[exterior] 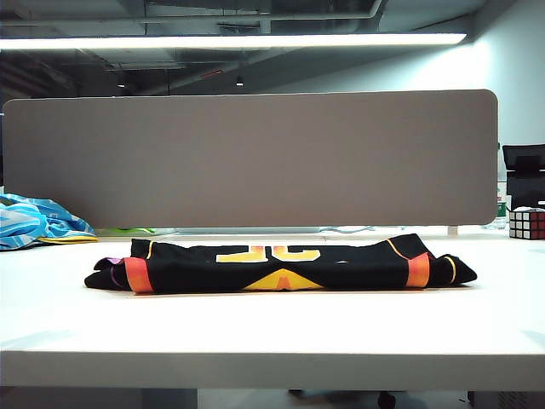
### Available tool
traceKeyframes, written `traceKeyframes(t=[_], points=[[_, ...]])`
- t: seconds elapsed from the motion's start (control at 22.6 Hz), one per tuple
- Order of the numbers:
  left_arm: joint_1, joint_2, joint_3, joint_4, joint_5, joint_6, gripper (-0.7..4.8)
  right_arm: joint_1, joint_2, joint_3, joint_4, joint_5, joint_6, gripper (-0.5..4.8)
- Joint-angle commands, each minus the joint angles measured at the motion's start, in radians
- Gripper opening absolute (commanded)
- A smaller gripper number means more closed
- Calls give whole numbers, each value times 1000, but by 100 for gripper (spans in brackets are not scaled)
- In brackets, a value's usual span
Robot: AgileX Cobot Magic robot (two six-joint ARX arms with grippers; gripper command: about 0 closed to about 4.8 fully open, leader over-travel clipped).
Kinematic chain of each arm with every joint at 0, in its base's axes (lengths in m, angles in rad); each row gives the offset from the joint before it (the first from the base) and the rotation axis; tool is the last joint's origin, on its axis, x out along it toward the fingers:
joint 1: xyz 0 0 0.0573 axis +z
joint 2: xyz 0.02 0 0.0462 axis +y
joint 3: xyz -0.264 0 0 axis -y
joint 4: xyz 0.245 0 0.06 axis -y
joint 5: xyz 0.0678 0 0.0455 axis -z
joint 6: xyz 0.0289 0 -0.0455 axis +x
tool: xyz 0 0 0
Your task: Fold the bottom side of the basketball jersey horizontally towards the center, about one-third of the way, and then fold the bottom of the basketball jersey up towards the top, creating a neat rectangle.
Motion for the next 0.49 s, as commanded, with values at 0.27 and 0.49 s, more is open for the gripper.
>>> traceKeyframes(t=[0.27,0.49], points=[[3,-98,-62,69,11,-10,-5,0,-2,-113,111,1,4,-1],[3,-98,-63,74,-93,129,-5,-2,-2,-116,182,100,-77,-2]])
